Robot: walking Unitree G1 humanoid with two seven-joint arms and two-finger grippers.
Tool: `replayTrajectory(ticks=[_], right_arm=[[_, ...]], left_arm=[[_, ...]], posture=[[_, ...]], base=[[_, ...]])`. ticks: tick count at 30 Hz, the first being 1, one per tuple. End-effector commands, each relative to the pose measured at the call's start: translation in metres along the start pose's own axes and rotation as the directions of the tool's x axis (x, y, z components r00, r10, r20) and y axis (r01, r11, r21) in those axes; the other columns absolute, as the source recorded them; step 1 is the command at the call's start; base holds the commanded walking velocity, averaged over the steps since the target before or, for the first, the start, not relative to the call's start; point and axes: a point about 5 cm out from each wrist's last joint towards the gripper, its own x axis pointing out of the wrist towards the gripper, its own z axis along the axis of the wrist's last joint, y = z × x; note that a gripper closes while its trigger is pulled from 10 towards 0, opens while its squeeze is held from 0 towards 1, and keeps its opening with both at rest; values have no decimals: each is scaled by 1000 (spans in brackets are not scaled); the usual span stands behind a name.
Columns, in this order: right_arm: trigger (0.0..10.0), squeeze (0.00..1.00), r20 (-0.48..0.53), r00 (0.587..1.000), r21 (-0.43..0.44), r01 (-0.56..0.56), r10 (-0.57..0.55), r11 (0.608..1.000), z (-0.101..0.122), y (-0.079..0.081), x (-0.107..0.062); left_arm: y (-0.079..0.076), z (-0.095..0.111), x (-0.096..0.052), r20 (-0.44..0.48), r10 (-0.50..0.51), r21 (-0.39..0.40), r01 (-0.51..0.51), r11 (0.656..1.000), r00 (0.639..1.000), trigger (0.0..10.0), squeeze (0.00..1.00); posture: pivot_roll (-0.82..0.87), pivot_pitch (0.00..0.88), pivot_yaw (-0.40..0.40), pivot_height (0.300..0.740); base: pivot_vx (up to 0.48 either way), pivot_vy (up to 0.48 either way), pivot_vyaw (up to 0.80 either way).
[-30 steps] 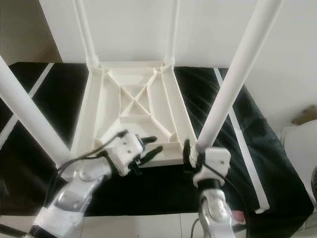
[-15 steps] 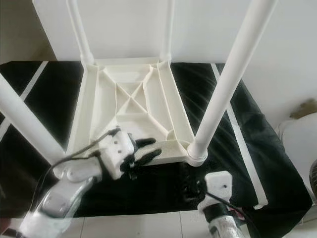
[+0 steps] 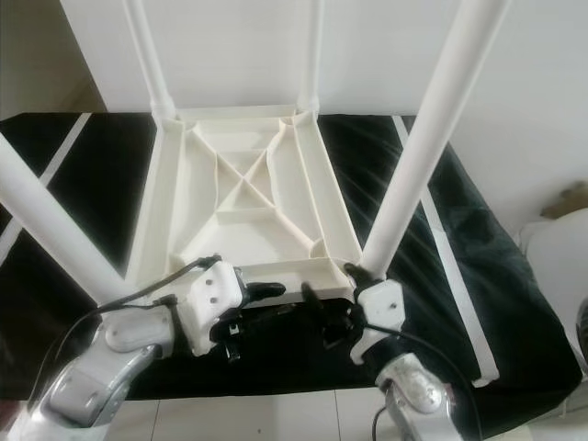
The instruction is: Building children table
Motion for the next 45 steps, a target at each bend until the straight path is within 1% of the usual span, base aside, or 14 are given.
replayTrajectory(ticks=[1, 8, 9, 10, 12, 20, 21, 22, 24, 29, 37, 40, 43, 45], right_arm=[[10000, 0, -32, 996, 4, 80, -80, 997, -8, -15, -3], [10000, 0, -38, 976, -30, 213, -214, 977, -12, -40, -5], [10000, 0, -35, 956, -20, 292, -292, 956, -12, -54, -7], [10000, 0, -35, 956, -20, 292, -292, 956, -12, -54, -7], [10000, 0, -30, 927, -25, 374, -375, 927, -12, -67, -10], [10000, 0, -33, 871, -51, 489, -490, 871, -16, -87, -15], [10000, 0, -24, 845, -68, 532, -534, 844, -16, -95, -17], [10000, 0, -24, 845, -68, 532, -534, 844, -16, -95, -17], [10000, 0, -5, 790, -68, 611, -613, 789, -14, -109, -18], [10000, 0, 12, 759, -50, 650, -651, 758, -12, -119, -15], [10000, 0, 23, 768, -43, 640, -640, 767, -10, -124, -6], [10000, 0, 24, 794, -37, 608, -608, 793, -10, -120, 1], [10000, 0, 15, 858, -27, 514, -514, 857, -11, -106, 12], [10000, 0, 10, 868, -26, 497, -497, 868, -12, -99, 15]], left_arm=[[-9, -5, -4, -43, -37, -15, 37, 999, 998, 10000, 0], [-11, -14, -20, -111, -15, -13, 13, 1000, 994, 10000, 0], [-9, -16, -27, -144, 0, 8, 1, 1000, 990, 10000, 0], [-9, -16, -27, -144, 0, 8, 1, 1000, 990, 10000, 0], [-8, -13, -30, -145, 1, 12, 1, 1000, 989, 10000, 0], [-5, -4, -33, -129, -4, 24, 7, 1000, 992, 10000, 0], [-5, -4, -35, -137, -7, 32, 12, 999, 991, 10000, 0], [-5, -4, -35, -137, -7, 32, 12, 999, 991, 10000, 0], [-6, -2, -39, -147, -12, 38, 17, 999, 989, 10000, 0], [-11, -2, -47, -168, -25, 29, 30, 999, 985, 10000, 0], [-10, -8, -62, -230, -5, 34, 13, 999, 973, 10000, 0], [5, -12, -73, -275, 55, 65, -38, 997, 960, 10000, 0], [28, -13, -90, -307, 141, 106, -113, 988, 941, 10000, 0], [35, -13, -94, -310, 160, 117, -129, 985, 937, 10000, 0]], posture=[[-74, 133, -5, 740], [-77, 131, 4, 740], [-77, 130, 7, 740], [-77, 130, 7, 740], [-72, 129, 6, 740], [-72, 128, 6, 740], [-71, 130, 3, 740], [-71, 130, 3, 740], [-66, 128, 4, 740], [-60, 129, 1, 740], [-47, 131, -8, 740], [-45, 129, -13, 740], [-45, 126, -13, 740], [-44, 124, -18, 740]], base=[[0, 0, 0], [0, 0, 0], [0, 0, 0], [0, 0, 0], [0, 0, 0], [0, 0, 0], [0, 0, 0], [0, 0, 0], [0, 0, 0], [0, 0, 0], [0, 0, 0], [0, 0, 0], [0, 0, 0], [0, 0, 0]])
